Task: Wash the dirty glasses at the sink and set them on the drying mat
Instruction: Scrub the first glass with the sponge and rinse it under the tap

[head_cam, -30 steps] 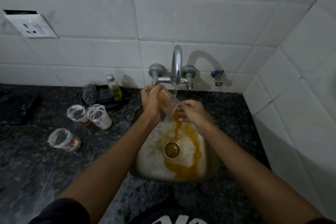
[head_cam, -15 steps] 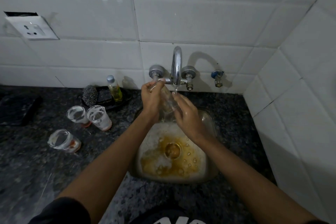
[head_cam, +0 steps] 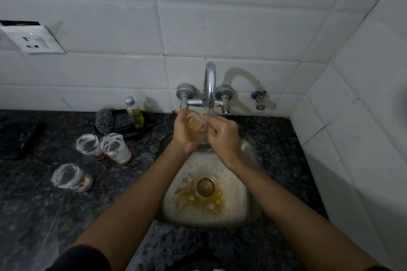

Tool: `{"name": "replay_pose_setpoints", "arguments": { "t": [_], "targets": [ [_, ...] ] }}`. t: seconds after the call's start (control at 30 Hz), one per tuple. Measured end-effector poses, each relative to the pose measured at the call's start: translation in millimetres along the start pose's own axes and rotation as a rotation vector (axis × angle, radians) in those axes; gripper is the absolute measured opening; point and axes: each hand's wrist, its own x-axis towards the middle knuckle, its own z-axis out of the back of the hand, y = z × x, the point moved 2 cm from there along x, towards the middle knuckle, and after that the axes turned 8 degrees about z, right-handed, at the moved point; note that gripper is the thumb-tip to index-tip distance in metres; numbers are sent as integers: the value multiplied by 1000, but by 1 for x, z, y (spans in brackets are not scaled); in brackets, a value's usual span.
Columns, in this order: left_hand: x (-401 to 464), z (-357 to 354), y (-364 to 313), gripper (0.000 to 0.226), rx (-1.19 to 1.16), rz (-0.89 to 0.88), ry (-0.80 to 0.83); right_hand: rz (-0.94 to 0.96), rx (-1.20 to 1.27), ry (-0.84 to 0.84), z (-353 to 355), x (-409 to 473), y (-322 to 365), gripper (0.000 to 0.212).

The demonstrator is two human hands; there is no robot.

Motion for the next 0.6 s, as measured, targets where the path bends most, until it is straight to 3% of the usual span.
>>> {"name": "replay_pose_setpoints", "arguments": {
  "t": [0.1, 0.13, 0.2, 0.3, 0.37, 0.5, 0.53, 0.6],
  "targets": [
    [3, 2, -3, 57, 152, -7, -7, 271, -136, 99, 9, -1, 0, 32],
    [6, 4, -4, 43, 156, -7, -39, 286, -146, 101, 9, -1, 0, 30],
    [13, 10, -3, 28, 95, -33, -103, 107, -79, 47, 7, 0, 1, 26],
    [12, 6, -1, 31, 7, -83, -89, -262, -24, -37, -2, 3, -7, 28],
    [9, 0, -2, 43, -11, -31, -29, -226, -38, -32, -1, 3, -11, 24],
    [5, -8, -5, 51, 104, 81, 30, 136, -160, 125, 7, 3, -3, 34],
    [4, -9, -6, 49, 105, 82, 18, 141, -167, 107, 6, 2, -4, 35],
    [6, -6, -6, 48, 66, 56, 16, -65, -62, 3, 2, 0, -4, 33]
  ]
}}
